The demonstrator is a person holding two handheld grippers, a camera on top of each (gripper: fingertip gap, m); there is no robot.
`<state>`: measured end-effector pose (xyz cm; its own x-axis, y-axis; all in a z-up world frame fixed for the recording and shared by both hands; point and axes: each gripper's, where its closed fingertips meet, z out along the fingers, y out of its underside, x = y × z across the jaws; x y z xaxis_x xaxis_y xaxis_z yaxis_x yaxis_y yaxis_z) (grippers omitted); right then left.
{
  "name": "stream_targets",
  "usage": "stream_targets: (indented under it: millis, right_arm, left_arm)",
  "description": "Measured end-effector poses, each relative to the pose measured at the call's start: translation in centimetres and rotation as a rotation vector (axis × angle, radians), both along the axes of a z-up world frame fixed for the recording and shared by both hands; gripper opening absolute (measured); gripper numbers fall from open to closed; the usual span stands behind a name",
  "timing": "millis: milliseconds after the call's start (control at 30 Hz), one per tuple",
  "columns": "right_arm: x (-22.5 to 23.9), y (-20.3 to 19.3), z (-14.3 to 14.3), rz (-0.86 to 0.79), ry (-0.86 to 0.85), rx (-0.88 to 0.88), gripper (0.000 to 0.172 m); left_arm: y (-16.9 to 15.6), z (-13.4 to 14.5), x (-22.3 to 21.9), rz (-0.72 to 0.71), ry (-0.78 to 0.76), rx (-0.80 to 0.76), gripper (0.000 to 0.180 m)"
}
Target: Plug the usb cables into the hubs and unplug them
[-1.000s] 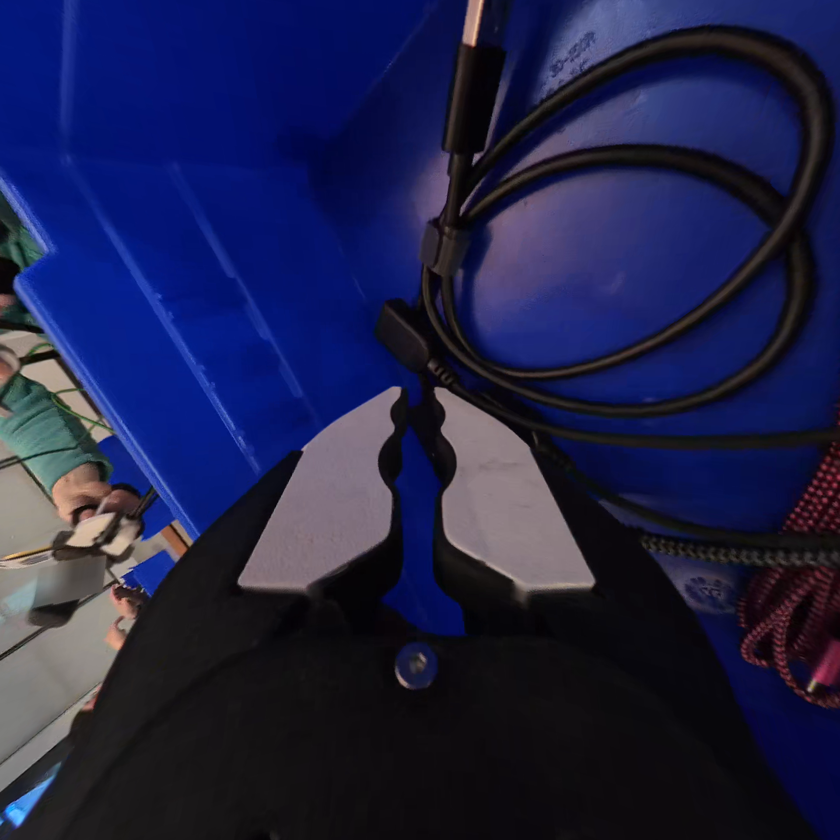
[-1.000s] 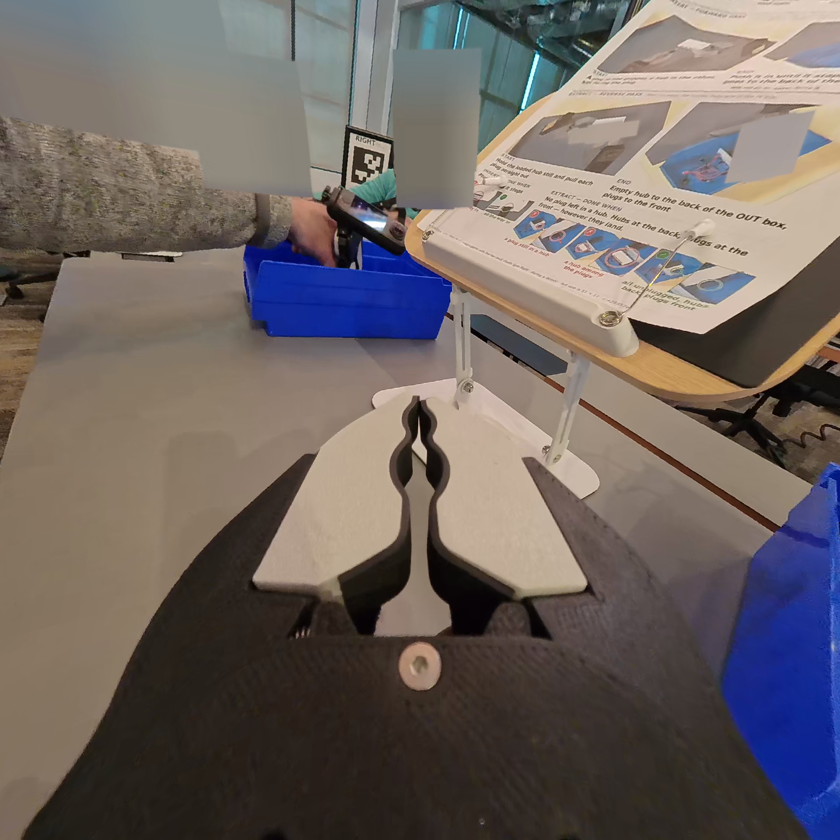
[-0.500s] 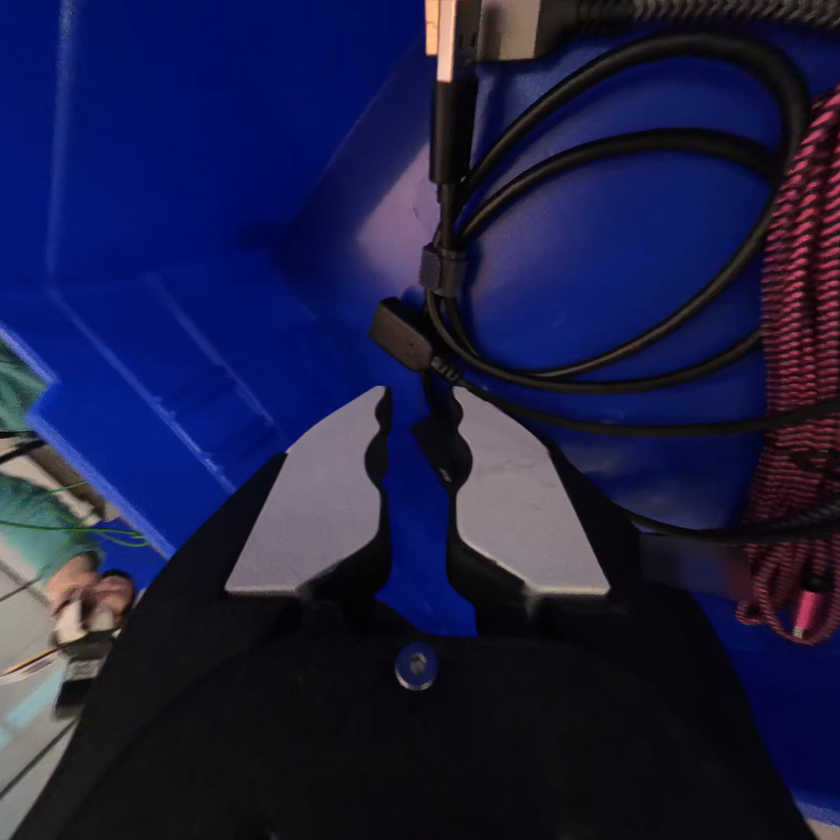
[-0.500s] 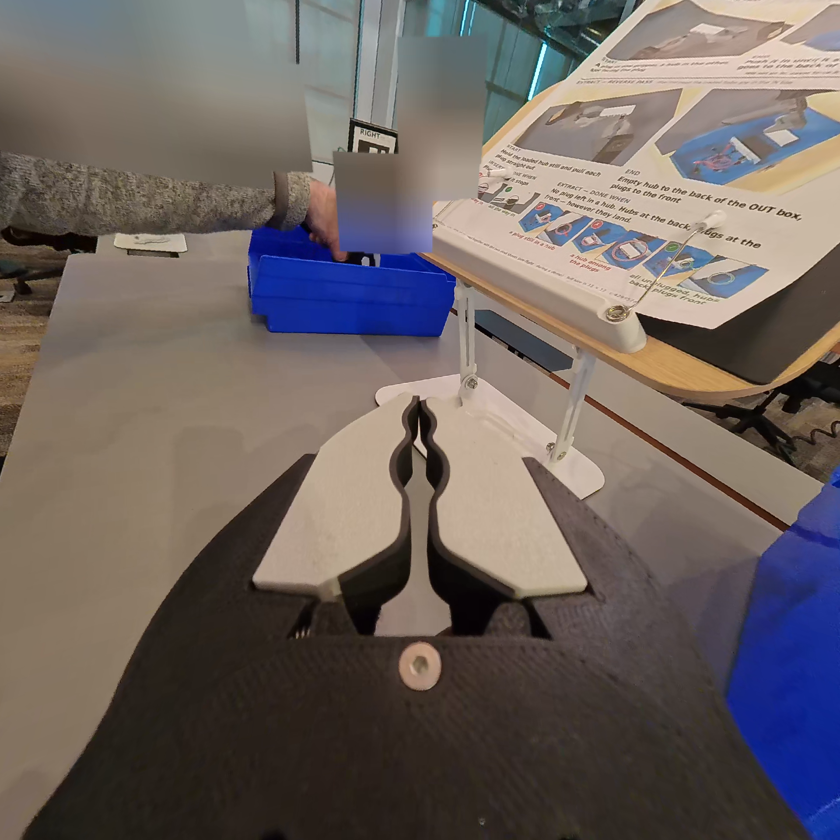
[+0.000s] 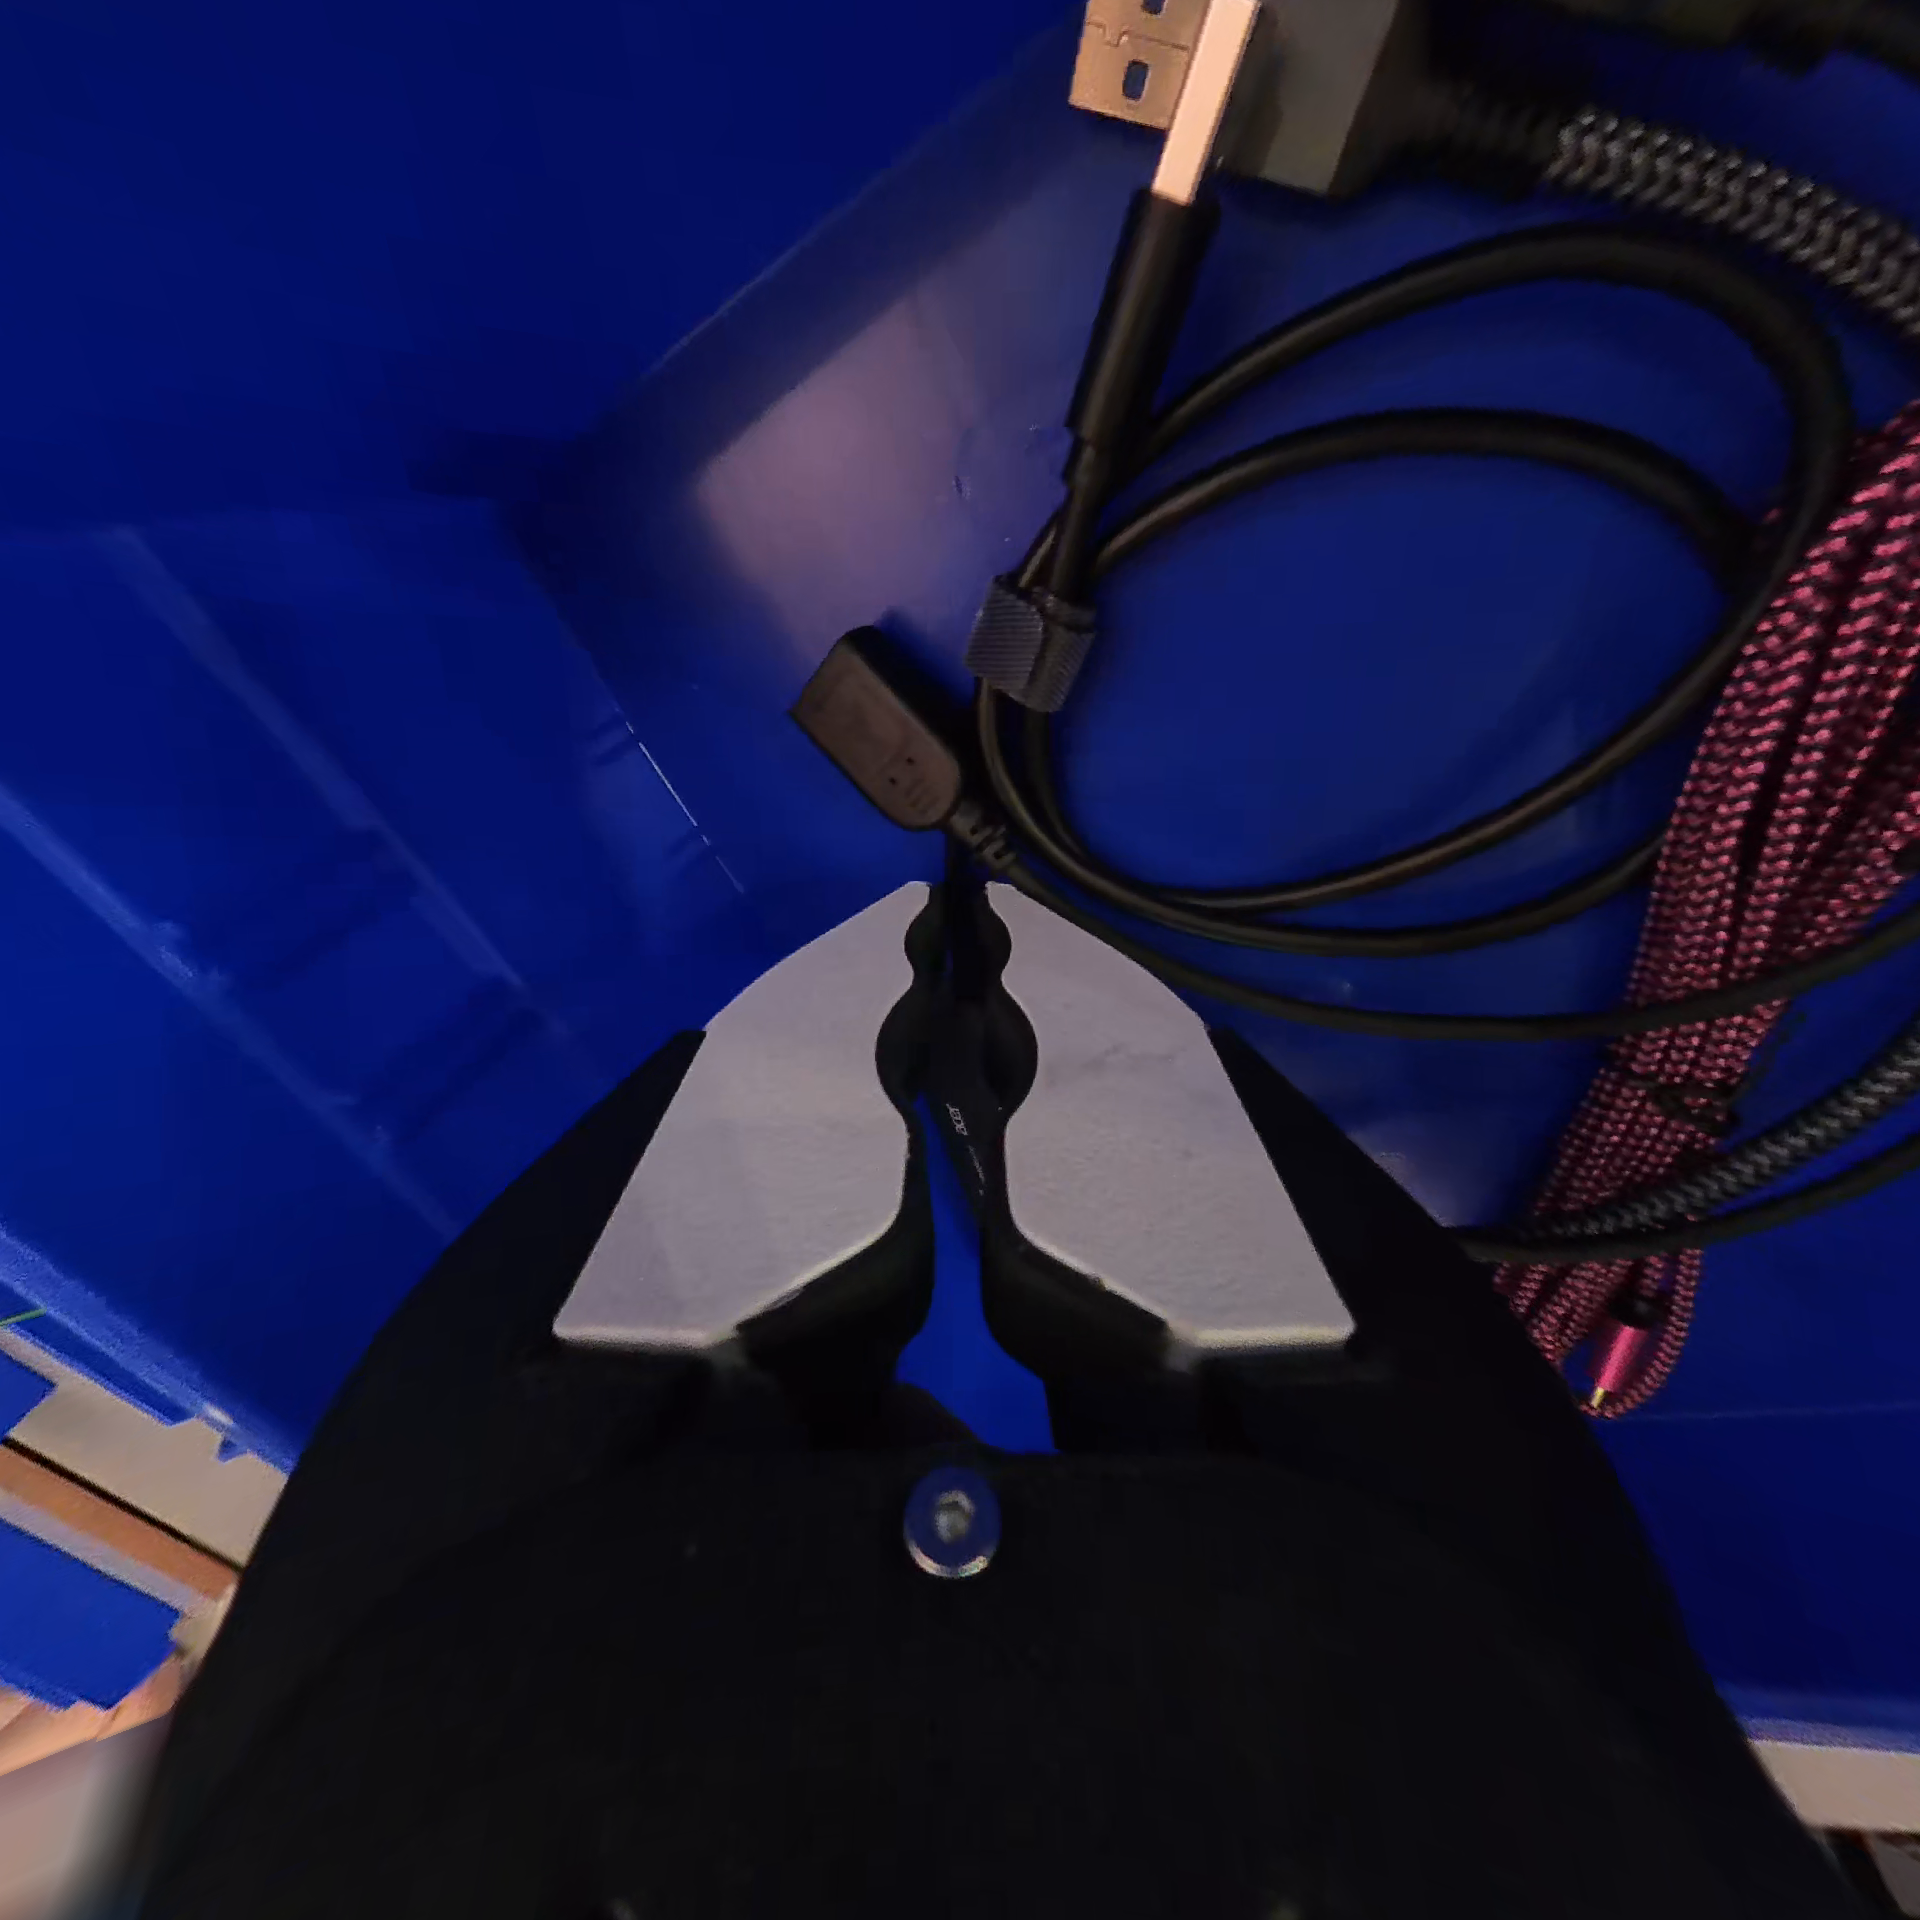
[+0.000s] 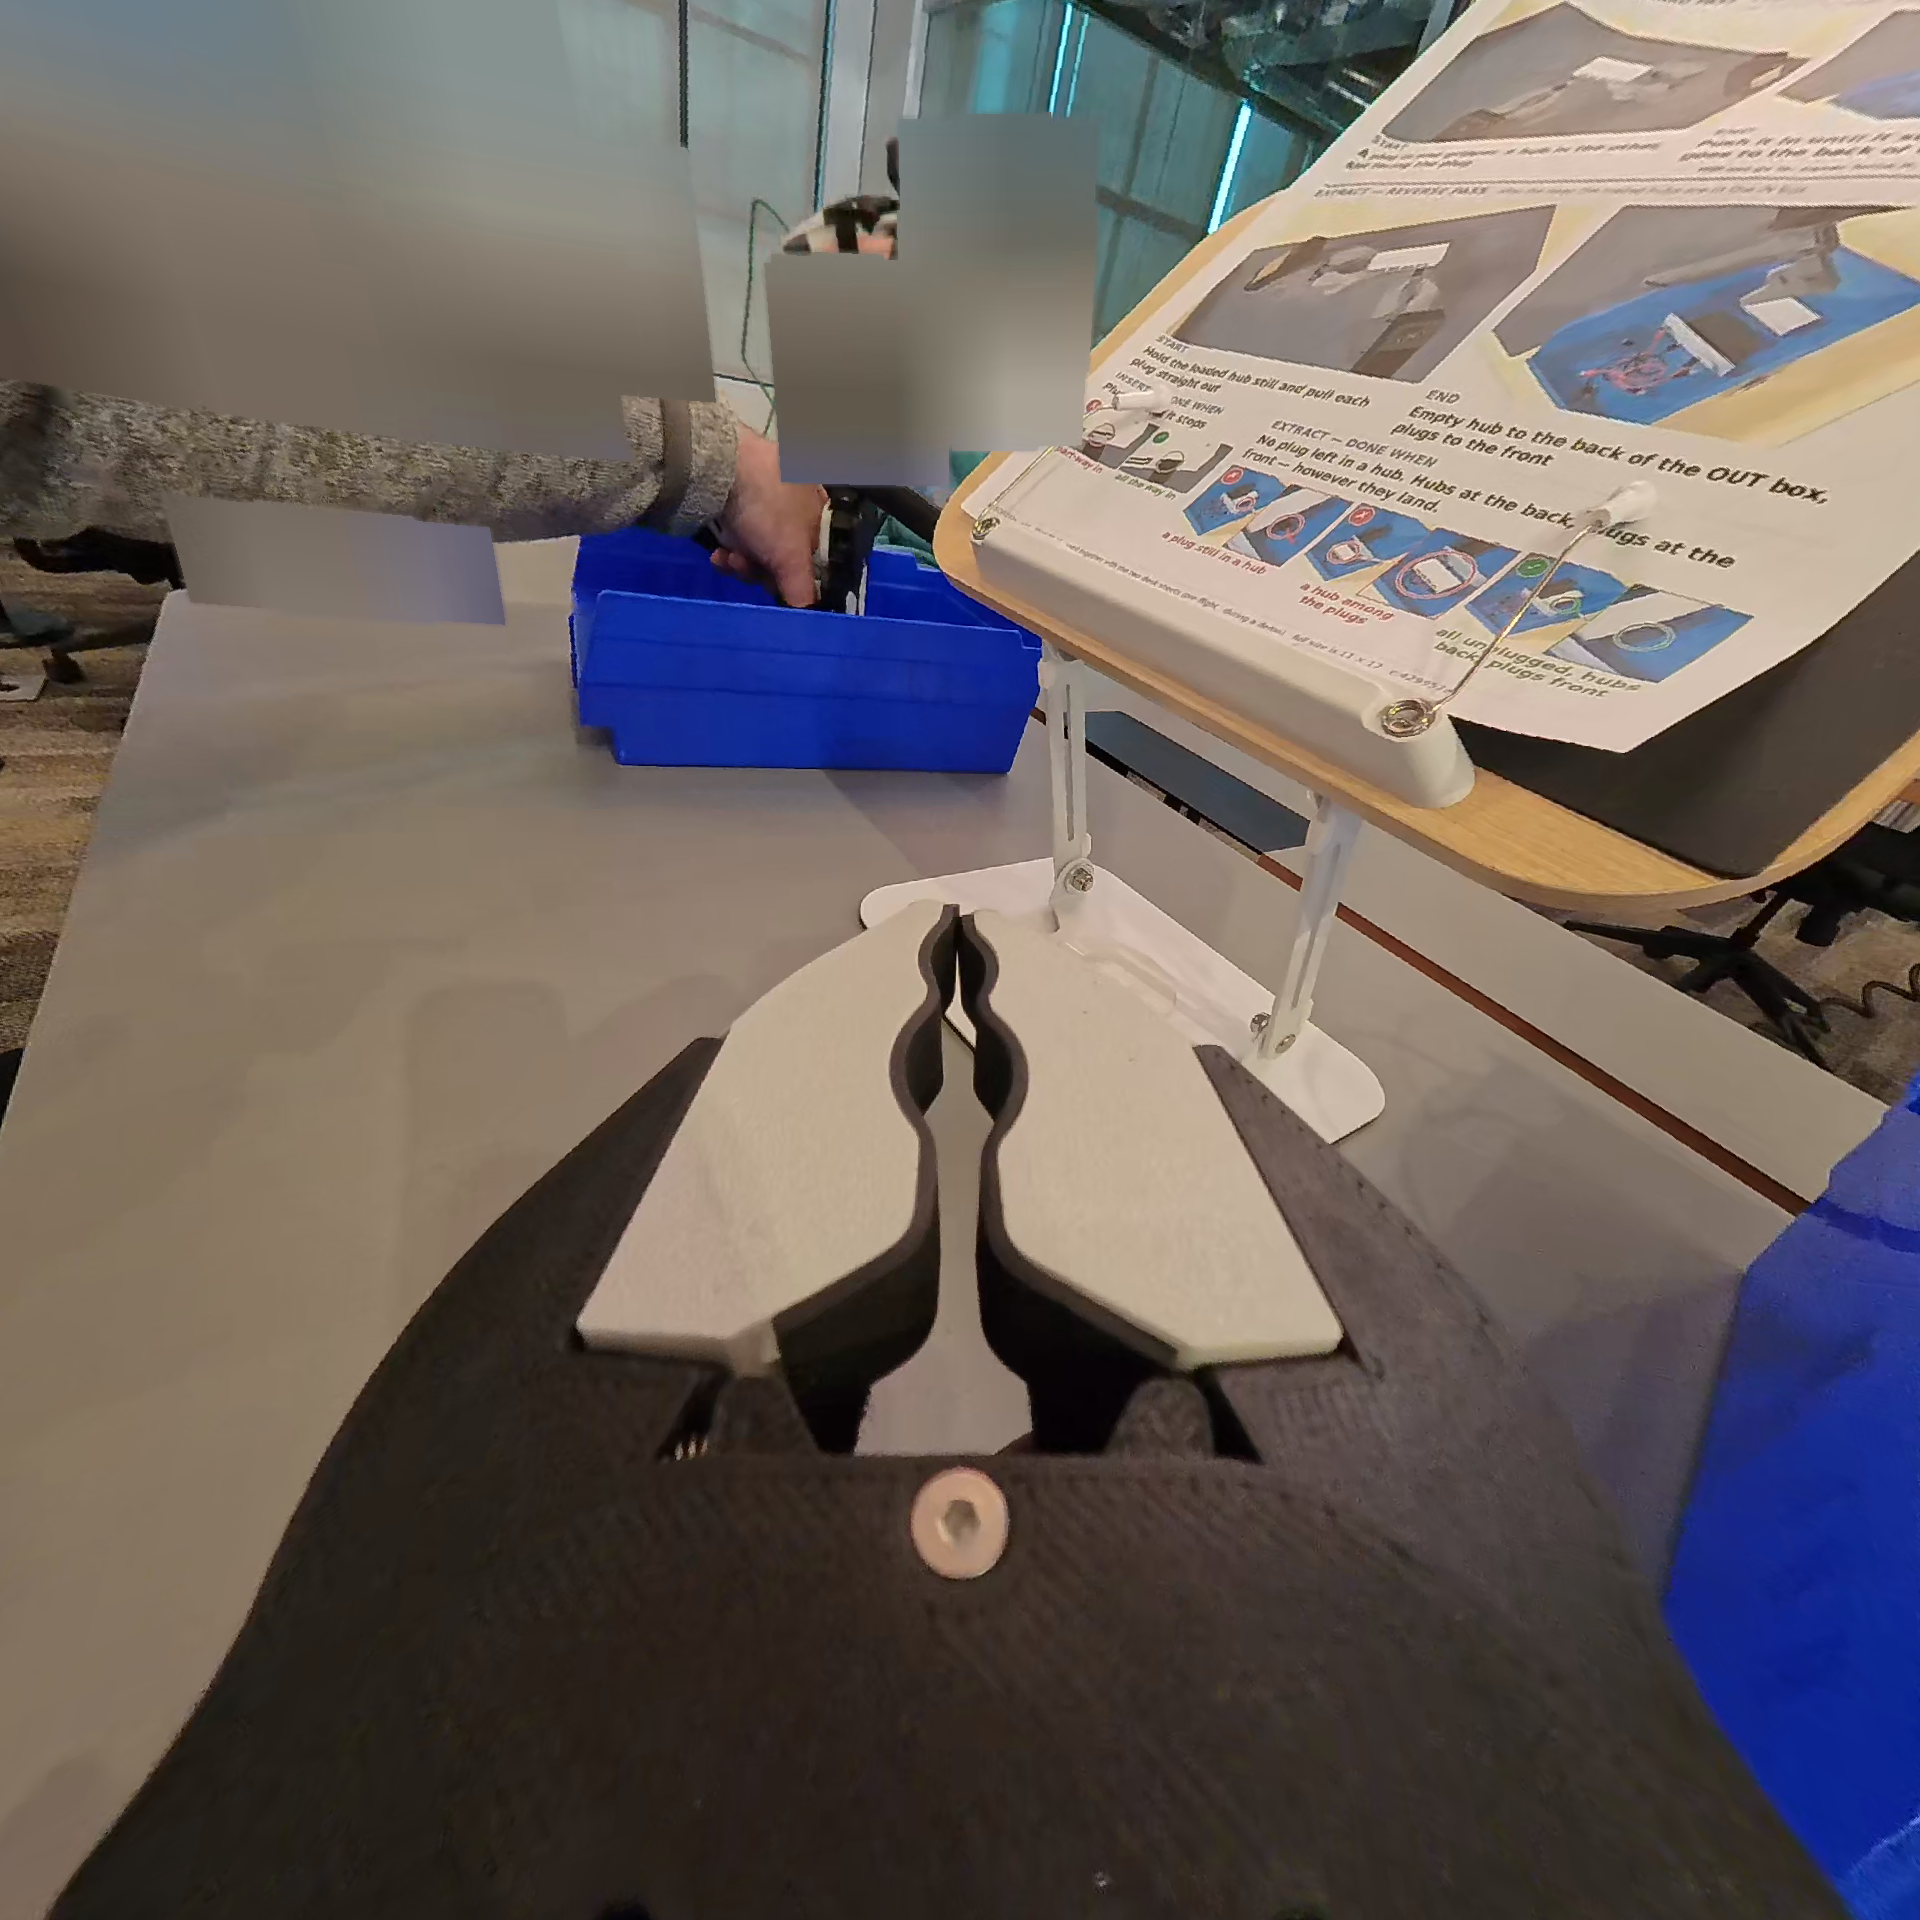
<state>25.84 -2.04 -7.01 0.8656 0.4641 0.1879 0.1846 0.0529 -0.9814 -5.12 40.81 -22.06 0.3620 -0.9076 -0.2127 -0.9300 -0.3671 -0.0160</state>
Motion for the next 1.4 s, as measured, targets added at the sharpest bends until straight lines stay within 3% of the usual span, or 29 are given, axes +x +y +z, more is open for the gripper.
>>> stream_targets:
  millis: [167, 467, 567, 667, 867, 933, 1100, 1167, 1267, 1333, 1400]
  right_arm:
    - [0.0, 0.0, 0.2, 0.002, 0.007, 0.004, 0.000]
    - [0.0, 0.0, 0.1, 0.003, 0.007, -0.001, 0.000]
    - [-0.1, 0.0, 0.0, 0.003, 0.002, -0.001, 0.000]
    - [-0.1, 0.0, 0.1, 0.004, 0.003, 0.004, 0.000]
    - [-0.1, -0.2, 0.4, 0.004, 0.007, 0.014, 0.000]
    - [-0.1, -0.2, 0.4, 0.005, 0.007, 0.016, 0.000]
    - [-0.3, -0.1, 0.2, 0.003, -0.011, 0.012, 0.000]
    - [-0.3, -0.1, 0.1, 0.002, -0.022, 0.010, 0.000]
    - [-0.1, -0.2, 0.4, -0.002, -0.005, 0.017, 0.000]
    - [-0.1, -0.3, 0.4, 0.004, 0.003, 0.016, 0.000]
    - [-0.3, -0.3, 0.3, 0.006, -0.008, 0.014, 0.000]
  left_arm:
    - [-0.6, 1.1, -0.5, -0.022, -0.003, 0.028, 0.005]
    - [-0.8, 8.9, 0.2, -0.086, -0.035, 0.192, 0.004]
    - [0.2, 10.9, -1.3, -0.122, 0.105, 0.334, 0.004]
    - [1.5, 14.1, -1.2, -0.115, 0.098, 0.519, 0.004]
    - [1.4, 19.0, 0.3, -0.088, -0.087, 0.673, 0.003]
    - [2.2, 21.1, -0.9, -0.086, -0.014, 0.783, 0.004]
    - [2.9, 25.9, -0.6, -0.380, 0.426, 1.079, 0.003]
    - [2.5, 26.7, 0.8, -0.496, 0.453, 1.130, 0.003]
    - [1.7, 28.7, 1.2, -0.504, 0.399, 1.165, 0.003]
    - [1.0, 28.2, 1.4, -0.646, 0.505, 1.140, 0.004]
    - [-0.4, 26.2, 1.4, -0.778, 0.483, 1.024, 0.003]
